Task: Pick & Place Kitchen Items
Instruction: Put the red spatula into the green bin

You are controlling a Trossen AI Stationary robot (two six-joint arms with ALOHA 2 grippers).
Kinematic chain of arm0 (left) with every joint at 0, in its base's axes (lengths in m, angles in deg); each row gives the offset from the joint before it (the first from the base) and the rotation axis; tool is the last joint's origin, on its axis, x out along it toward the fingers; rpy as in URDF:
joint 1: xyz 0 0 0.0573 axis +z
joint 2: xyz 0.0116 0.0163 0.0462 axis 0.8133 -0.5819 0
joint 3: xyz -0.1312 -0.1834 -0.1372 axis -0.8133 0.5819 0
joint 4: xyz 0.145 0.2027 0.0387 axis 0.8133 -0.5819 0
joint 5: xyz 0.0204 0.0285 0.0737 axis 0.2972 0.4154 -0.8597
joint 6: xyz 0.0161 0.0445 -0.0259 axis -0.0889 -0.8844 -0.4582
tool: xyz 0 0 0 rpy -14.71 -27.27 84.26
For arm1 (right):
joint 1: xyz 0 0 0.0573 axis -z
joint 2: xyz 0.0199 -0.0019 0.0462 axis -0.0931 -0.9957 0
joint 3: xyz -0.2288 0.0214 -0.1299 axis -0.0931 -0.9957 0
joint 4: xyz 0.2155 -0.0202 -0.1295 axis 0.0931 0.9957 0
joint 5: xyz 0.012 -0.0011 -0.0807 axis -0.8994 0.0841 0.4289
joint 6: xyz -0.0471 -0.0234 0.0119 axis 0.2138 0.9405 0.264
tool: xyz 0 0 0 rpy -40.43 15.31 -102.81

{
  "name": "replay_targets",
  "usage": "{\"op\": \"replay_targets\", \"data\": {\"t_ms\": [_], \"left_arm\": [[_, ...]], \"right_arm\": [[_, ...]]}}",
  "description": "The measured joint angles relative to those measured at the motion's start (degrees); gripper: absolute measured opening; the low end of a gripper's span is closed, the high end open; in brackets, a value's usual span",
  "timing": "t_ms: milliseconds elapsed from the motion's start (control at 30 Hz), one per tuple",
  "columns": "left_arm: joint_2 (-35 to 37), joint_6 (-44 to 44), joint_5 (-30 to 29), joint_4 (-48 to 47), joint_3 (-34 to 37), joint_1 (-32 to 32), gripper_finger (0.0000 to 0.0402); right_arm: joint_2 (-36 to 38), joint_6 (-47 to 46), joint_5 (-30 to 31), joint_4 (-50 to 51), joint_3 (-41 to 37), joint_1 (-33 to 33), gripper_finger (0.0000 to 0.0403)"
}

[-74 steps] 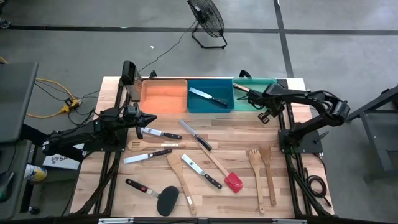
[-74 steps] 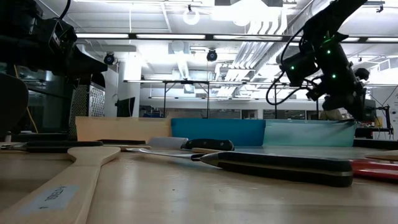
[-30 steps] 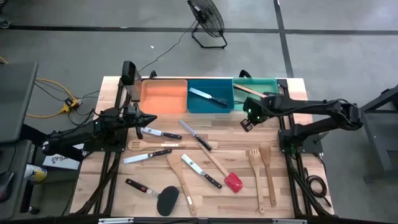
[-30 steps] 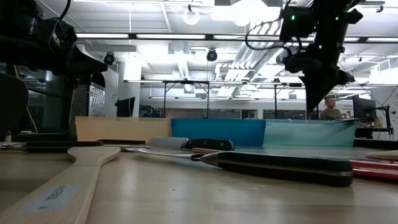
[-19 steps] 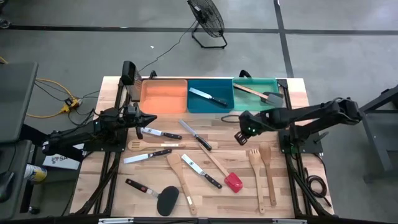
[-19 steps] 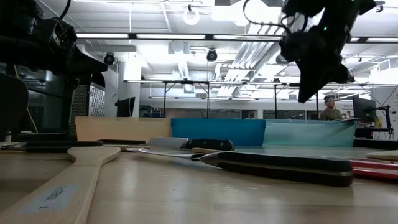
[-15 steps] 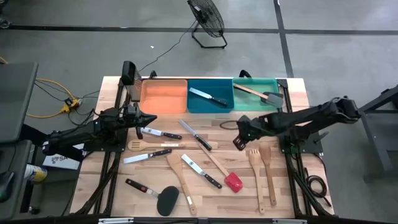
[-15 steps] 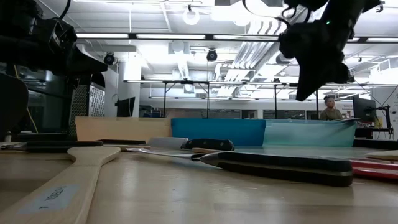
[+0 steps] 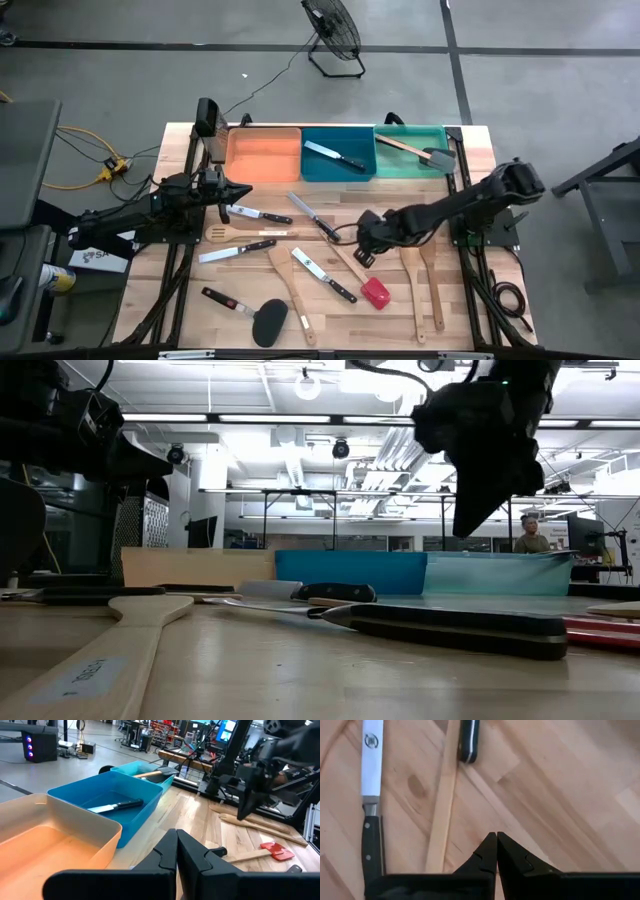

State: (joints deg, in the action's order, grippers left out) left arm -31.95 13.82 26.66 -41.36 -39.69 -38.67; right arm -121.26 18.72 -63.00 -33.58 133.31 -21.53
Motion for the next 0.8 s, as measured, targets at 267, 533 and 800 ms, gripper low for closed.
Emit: {"op": "replay_targets", "data": {"t_ms": [267,533,800], "left_arm": [[0.0,0.0,0.0,0.0,0.0,0.0,0.0000],[0.0,0.0,0.0,0.0,0.0,0.0,0.0000],[0.0,0.0,0.0,0.0,0.0,0.0,0.0000]], "right_arm": [[-7.7,-3.0,-2.5,5.5,8.4,-2.3,0.0002],[-12.8,-3.0,-5.4,6.0,15.5,-3.7,0.0002],[-16.4,-6.2,-8.6,5.6,17.9,-4.2,0.0005]]}}
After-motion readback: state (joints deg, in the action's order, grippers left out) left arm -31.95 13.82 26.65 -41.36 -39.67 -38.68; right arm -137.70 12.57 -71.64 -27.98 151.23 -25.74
